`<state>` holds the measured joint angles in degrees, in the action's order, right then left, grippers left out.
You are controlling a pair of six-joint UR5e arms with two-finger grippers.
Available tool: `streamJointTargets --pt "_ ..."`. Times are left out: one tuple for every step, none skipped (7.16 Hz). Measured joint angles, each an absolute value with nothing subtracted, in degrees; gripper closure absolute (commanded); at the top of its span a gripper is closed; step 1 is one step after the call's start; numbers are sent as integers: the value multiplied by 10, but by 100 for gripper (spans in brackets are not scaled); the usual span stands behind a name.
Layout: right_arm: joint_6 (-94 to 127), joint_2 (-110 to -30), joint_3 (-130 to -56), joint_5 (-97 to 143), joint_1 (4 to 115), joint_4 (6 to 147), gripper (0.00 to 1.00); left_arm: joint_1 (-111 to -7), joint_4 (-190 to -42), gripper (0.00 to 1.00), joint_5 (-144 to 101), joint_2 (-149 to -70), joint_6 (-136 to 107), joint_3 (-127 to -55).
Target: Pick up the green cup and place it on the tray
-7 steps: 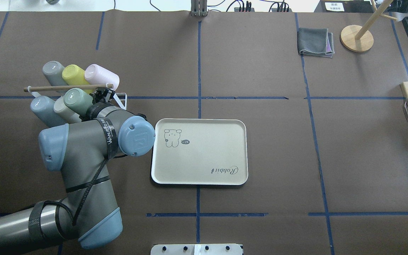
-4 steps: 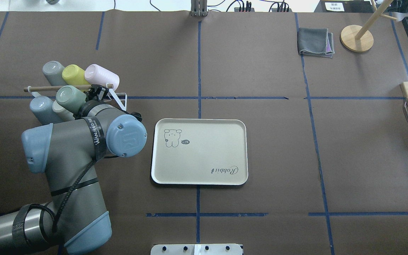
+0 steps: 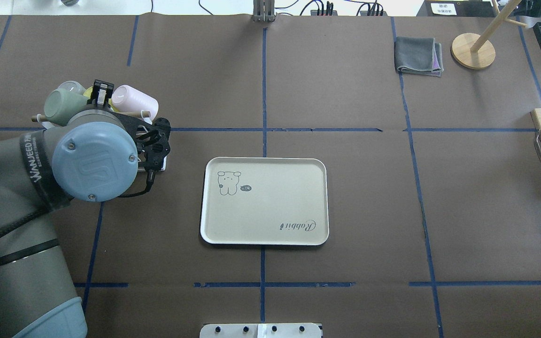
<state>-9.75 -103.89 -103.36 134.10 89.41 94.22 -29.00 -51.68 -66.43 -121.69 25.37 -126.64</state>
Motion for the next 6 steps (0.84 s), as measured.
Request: streamJointTargets --pt "-98 -1038 -1034 1342 894 942 0 -290 -545 20 -680 -1217 209 -1276" --pt "-98 -1037 -1035 1342 894 942 0 -291 -583 20 -695 -1216 162 -1280" --pt "-98 -1036 -1035 1342 894 942 0 -290 -624 21 -704 -1215 120 -1281" --pt "-98 -1033 -1036 1342 894 941 0 -290 -669 21 -708 -1215 79 -1280" --pt "-98 -1032 -1036 1343 894 941 0 -290 -714 21 -716 -1214 37 -1277" --pt "-98 -1032 -1036 1342 894 941 0 -288 -762 21 -728 -1209 -7 -1275"
